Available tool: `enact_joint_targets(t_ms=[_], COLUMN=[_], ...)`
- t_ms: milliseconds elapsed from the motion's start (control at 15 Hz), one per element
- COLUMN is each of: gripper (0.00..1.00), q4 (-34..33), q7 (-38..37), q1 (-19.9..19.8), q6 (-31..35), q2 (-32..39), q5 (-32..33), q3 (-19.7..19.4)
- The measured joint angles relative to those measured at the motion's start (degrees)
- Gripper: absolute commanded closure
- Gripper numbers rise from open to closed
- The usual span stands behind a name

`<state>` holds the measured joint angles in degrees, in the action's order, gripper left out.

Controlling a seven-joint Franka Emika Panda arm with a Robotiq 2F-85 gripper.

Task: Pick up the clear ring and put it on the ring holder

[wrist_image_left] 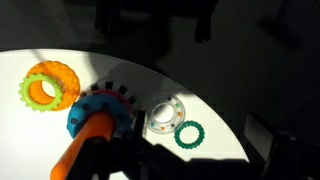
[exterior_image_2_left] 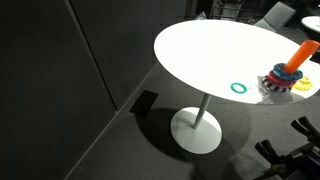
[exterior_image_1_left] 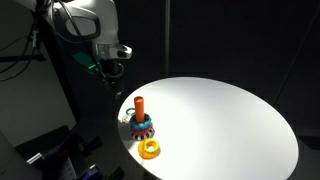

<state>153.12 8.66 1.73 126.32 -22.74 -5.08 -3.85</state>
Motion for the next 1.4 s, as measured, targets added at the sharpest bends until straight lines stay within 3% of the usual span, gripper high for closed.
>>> enact_joint_targets(t_ms=[867, 1400], gripper=[0.00, 0.00], q4=[-0.27, -3.70], q7=[-1.19, -1.06], q1=[0.91, 1.30], q6=[16.12, 21.36], q2=[16.18, 25.71], q5=[0.00, -1.04], q3=[4.15, 5.52])
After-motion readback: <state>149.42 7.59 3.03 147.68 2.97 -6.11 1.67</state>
